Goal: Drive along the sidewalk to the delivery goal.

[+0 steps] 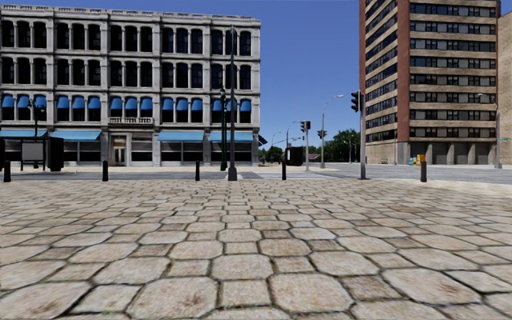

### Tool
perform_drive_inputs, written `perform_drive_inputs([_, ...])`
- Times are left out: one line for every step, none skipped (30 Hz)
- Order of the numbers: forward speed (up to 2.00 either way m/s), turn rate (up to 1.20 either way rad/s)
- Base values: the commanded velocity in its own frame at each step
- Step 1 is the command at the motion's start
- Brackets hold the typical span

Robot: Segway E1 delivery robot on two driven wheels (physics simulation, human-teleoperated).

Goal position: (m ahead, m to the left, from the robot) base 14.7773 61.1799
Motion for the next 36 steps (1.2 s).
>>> perform_drive_inputs([2.00, 0.00])
perform_drive_inputs([2.00, 0.00])
perform_drive_inputs([2.00, 0.00])
perform_drive_inputs([2.00, 0.00])
perform_drive_inputs([2.00, 0.00])
perform_drive_inputs([2.00, 0.00])
perform_drive_inputs([2.00, 0.00])
perform_drive_inputs([2.00, 0.00])
perform_drive_inputs([2.00, 0.00])
perform_drive_inputs([2.00, 0.00])
perform_drive_inputs([2.00, 0.00])
perform_drive_inputs([2.00, 0.00])
perform_drive_inputs([2.00, -0.04])
perform_drive_inputs([2.00, -0.11])
perform_drive_inputs([2.00, -0.18])
perform_drive_inputs([2.00, -0.18])
perform_drive_inputs([2.00, -0.24])
perform_drive_inputs([2.00, -0.27])
perform_drive_inputs([2.00, -0.27])
perform_drive_inputs([2.00, -0.27])
perform_drive_inputs([2.00, -0.27])
perform_drive_inputs([2.00, -0.27])
perform_drive_inputs([2.00, -0.27])
perform_drive_inputs([2.00, -0.27])
perform_drive_inputs([2.00, -0.27])
perform_drive_inputs([2.00, -0.27])
perform_drive_inputs([2.00, -0.27])
perform_drive_inputs([2.00, -0.27])
perform_drive_inputs([2.00, -0.27])
perform_drive_inputs([2.00, -0.27])
perform_drive_inputs([2.00, -0.27])
perform_drive_inputs([2.00, -0.27])
perform_drive_inputs([2.00, -0.27])
perform_drive_inputs([2.00, -0.27])
perform_drive_inputs([2.00, -0.27])
perform_drive_inputs([2.00, -0.27])
